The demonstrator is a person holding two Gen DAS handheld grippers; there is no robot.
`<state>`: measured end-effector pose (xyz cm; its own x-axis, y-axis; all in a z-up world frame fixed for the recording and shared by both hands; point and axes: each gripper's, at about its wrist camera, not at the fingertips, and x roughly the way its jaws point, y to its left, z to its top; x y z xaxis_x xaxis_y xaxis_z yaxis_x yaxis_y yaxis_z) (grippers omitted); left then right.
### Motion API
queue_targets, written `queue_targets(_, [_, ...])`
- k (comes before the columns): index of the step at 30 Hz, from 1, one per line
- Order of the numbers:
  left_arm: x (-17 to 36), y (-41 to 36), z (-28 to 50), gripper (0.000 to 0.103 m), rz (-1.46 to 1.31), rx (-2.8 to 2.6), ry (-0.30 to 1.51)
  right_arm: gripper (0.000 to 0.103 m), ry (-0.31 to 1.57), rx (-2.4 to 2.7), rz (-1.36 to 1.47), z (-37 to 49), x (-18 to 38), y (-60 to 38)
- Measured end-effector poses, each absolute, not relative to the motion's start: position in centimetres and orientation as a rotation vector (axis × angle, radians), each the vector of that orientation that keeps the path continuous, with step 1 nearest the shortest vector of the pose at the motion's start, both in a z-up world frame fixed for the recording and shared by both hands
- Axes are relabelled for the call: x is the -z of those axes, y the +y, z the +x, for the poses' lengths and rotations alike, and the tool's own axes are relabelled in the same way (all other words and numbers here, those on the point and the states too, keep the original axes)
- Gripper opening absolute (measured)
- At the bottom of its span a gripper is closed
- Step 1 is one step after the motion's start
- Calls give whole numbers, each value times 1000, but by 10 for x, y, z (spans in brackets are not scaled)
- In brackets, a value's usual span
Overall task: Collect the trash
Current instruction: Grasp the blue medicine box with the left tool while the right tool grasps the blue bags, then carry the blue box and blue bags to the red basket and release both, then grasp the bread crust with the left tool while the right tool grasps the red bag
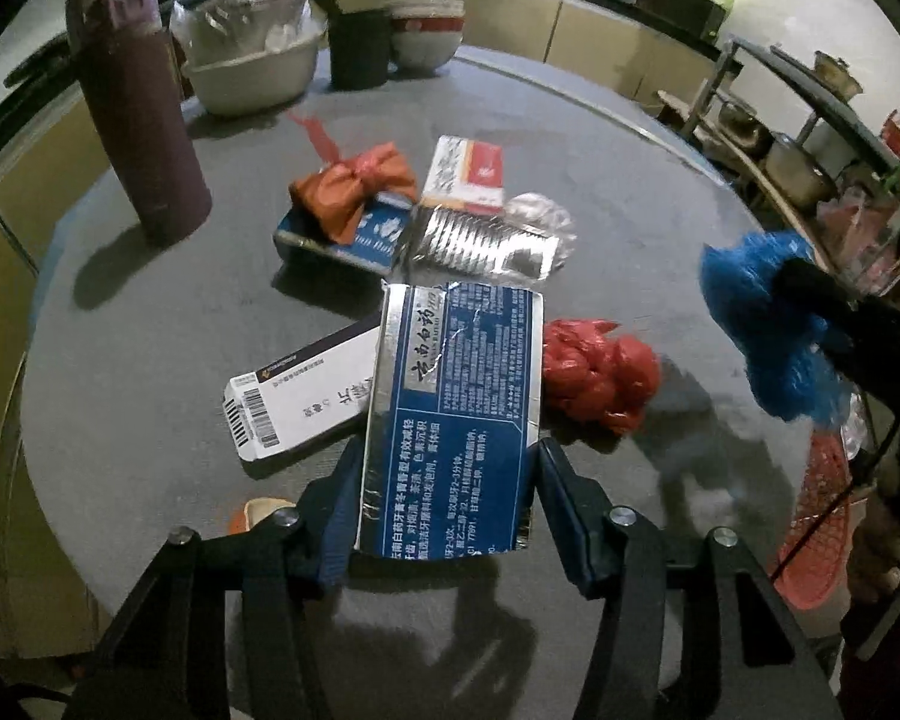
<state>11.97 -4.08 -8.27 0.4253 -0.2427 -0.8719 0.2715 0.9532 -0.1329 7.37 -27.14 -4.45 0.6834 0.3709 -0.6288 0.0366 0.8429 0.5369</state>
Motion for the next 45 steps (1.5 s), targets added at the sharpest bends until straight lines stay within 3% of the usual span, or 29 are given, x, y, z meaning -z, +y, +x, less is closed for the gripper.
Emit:
queue_targets(10, [27, -110, 55, 57, 225, 526, 879, 60, 707, -31, 699, -37, 41, -354])
queue_targets(17, [34, -219, 30, 58, 301, 849, 969, 61, 675, 172, 881, -122, 64, -436])
queue_targets(27, [56, -334, -9, 64, 394, 1100, 1040, 72, 612, 297, 1060, -191, 87, -497])
queue_targets(29, [57, -332, -13, 65, 406, 1098, 1046, 76, 599, 316, 1042, -195, 83, -498])
queue_targets(35, [62, -291, 7, 65, 376, 992, 1062, 76, 589, 292, 974, -186, 75, -487])
queue_targets(45, [72, -88, 34, 66, 179, 544, 1099, 76, 731, 61, 871, -101, 79, -405])
